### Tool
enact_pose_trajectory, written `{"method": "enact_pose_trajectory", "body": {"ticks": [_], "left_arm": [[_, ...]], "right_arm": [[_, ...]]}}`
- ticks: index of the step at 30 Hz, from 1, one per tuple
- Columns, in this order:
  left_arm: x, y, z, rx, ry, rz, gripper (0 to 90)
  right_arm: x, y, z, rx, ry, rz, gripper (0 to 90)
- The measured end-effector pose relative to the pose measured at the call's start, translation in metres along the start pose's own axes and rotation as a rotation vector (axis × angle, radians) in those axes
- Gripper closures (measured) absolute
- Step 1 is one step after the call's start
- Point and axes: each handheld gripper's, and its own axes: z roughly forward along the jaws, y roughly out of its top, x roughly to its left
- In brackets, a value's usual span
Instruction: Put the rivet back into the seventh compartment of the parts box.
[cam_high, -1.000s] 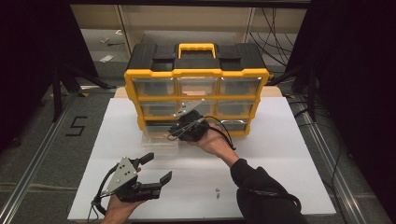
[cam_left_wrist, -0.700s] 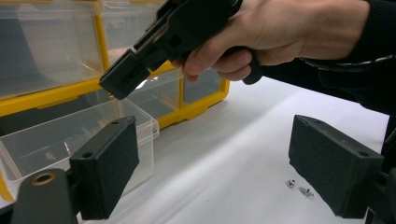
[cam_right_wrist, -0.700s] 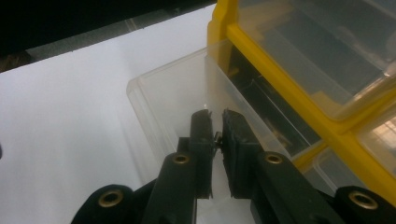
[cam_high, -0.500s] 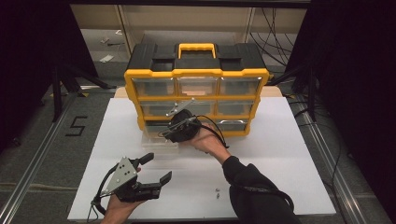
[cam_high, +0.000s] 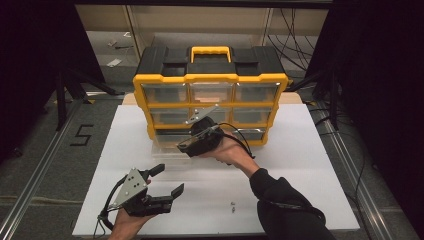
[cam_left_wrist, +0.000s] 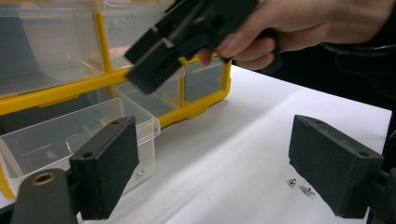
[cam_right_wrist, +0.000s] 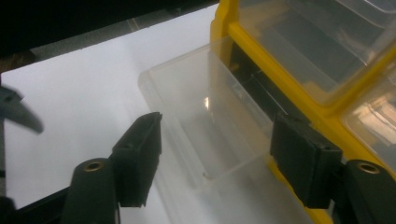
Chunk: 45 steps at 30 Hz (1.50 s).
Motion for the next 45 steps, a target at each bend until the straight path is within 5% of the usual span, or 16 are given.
{"method": "enact_pose_trajectory", "body": {"ticks": [15,28,45], "left_arm": [[-0.002,-0.001,0.001,0.008,-0.009,-0.018,15.5],[-0.001,0.0,0.002,0.005,0.004,0.01,15.5],[-0.001,0.001,0.001,0.0,0.006,0.013,15.5]], "right_arm": [[0.013,-0.052,-0.054,0.006,0.023,-0.051,23.6],[0.017,-0.114,-0.051,0.141,0.031,-0.029,26.3],[0.021,-0.153,-0.053,0.252,0.081,-0.036,37.2]]}}
